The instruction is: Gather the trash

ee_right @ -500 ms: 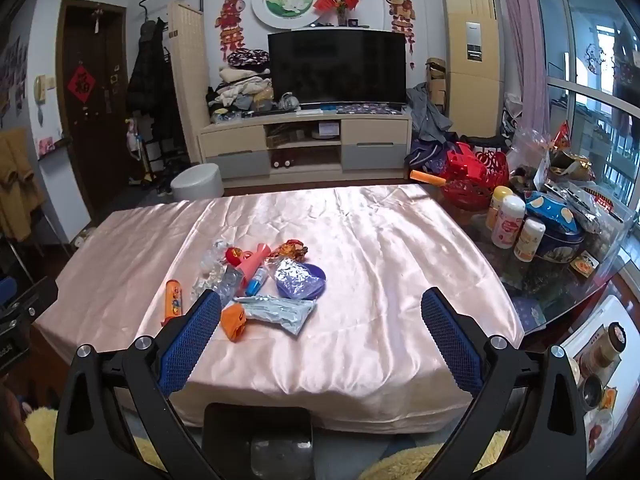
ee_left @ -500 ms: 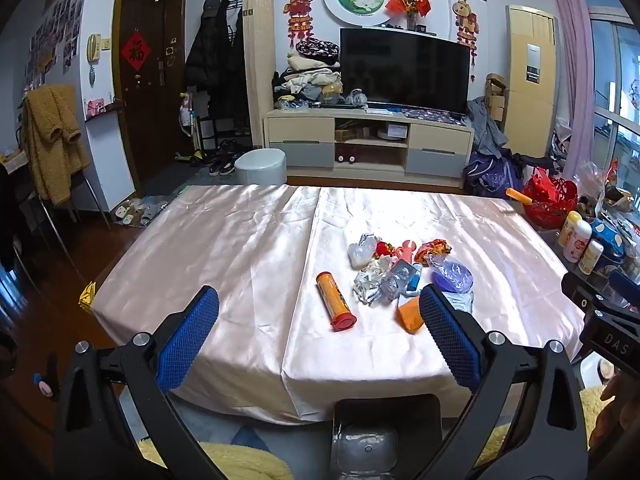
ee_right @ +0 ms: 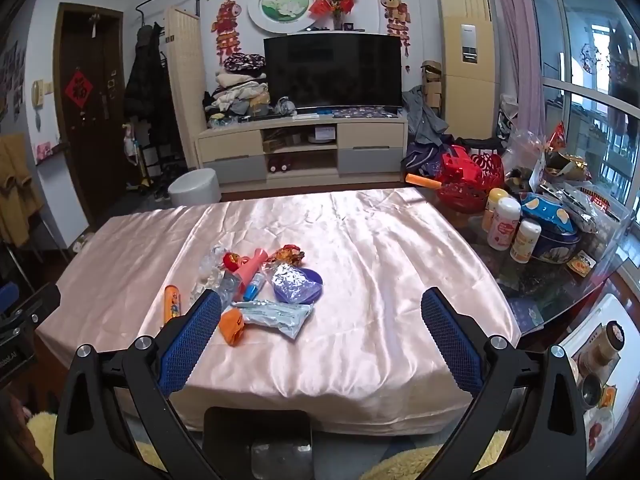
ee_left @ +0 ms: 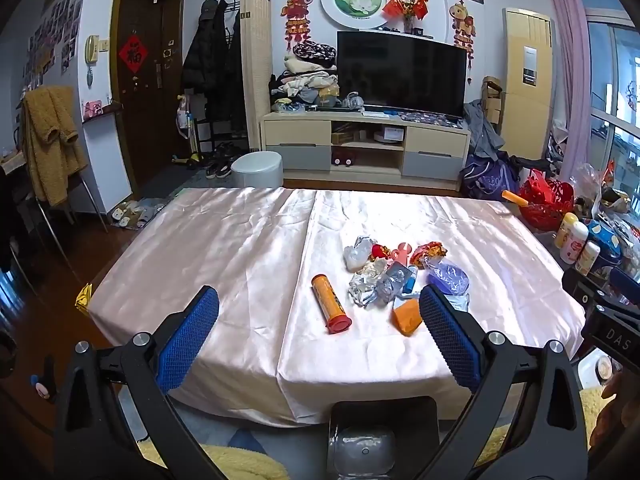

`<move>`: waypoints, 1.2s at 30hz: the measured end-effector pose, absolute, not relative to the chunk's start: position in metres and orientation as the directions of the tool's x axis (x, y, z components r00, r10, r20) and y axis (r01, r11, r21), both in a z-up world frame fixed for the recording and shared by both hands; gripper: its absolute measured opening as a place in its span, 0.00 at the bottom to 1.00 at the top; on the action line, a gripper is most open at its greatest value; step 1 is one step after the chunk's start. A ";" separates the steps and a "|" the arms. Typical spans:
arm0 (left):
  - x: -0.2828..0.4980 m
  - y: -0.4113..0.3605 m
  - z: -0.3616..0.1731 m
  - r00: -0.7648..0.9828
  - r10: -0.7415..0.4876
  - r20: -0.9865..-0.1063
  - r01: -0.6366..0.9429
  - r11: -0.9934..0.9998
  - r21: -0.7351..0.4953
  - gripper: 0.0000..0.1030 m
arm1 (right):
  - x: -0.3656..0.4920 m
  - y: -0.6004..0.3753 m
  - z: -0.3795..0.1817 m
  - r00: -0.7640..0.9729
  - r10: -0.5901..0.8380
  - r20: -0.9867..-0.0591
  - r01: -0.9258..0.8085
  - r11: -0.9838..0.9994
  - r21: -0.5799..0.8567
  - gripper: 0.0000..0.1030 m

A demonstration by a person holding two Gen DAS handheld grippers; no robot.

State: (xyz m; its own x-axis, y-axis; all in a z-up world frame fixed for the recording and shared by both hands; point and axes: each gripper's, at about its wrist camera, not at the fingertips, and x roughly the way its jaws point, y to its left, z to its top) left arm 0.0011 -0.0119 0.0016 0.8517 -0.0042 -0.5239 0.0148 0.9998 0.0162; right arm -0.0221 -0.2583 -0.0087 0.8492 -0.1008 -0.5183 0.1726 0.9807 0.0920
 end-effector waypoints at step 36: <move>-0.005 -0.012 0.003 0.853 -0.022 -0.521 0.026 1.000 0.001 0.92 | -0.014 -0.250 -0.010 0.845 -0.091 -0.527 0.165 0.982 0.095 0.97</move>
